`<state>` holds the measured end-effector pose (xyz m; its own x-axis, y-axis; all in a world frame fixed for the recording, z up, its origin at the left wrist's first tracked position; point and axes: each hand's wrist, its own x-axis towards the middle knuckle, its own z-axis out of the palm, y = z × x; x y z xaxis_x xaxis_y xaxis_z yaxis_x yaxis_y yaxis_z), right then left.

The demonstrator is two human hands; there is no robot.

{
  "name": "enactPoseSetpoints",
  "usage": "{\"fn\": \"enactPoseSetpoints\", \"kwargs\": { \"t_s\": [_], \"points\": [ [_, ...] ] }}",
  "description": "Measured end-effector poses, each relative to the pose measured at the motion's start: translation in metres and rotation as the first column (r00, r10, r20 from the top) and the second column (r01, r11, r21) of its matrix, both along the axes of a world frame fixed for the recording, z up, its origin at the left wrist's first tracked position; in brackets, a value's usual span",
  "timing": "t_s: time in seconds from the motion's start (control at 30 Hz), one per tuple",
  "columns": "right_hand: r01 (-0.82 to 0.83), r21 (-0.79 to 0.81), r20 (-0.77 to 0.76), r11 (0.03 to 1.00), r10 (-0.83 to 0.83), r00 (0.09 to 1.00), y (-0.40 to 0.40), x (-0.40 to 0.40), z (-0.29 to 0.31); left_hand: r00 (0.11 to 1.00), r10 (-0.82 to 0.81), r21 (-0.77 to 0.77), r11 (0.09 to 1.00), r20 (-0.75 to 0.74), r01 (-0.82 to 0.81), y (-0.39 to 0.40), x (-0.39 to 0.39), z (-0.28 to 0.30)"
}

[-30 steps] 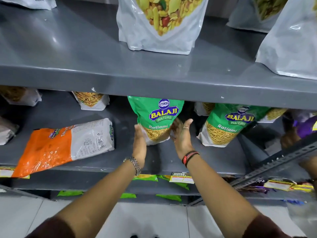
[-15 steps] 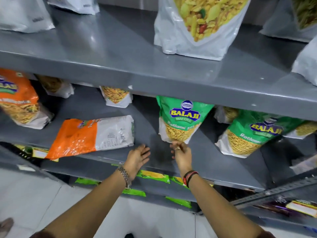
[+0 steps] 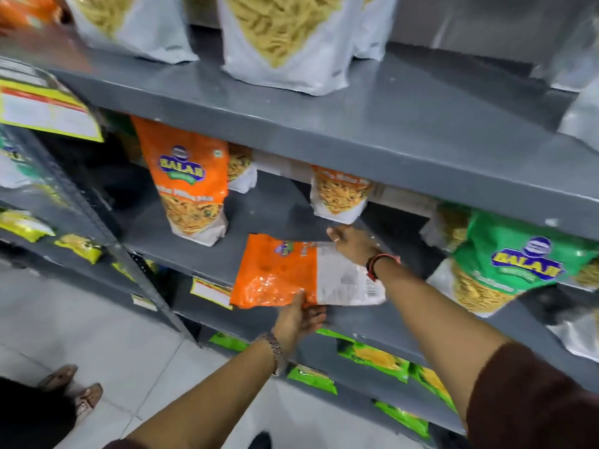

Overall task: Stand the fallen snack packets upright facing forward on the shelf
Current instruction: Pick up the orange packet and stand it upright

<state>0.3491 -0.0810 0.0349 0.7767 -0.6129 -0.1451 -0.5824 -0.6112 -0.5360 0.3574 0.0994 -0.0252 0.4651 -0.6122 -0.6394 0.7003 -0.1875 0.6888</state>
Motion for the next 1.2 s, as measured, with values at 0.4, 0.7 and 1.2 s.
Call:
{"fn": "enactPoseSetpoints", "kwargs": {
  "t_s": [0.4, 0.7, 1.2],
  "points": [
    [0.402, 0.302, -0.261, 0.864, -0.331, 0.907, -0.009, 0.019, -0.001, 0.991, -0.104, -0.183, 0.976, 0.079, 0.117, 0.028, 0.045, -0.021],
    [0.425, 0.762, 0.09, 0.489, -0.73, 0.678, 0.012, -0.061, 0.023, 0.836, -0.235, -0.228, 0.894, 0.495, 0.387, 0.005, 0.105, 0.049],
    [0.472, 0.695, 0.31, 0.542, -0.819, 0.484, 0.023, -0.06, 0.006, 0.683, -0.244, 0.024, 0.949, 0.689, 0.314, -0.027, 0.12, 0.063]
  ]
}}
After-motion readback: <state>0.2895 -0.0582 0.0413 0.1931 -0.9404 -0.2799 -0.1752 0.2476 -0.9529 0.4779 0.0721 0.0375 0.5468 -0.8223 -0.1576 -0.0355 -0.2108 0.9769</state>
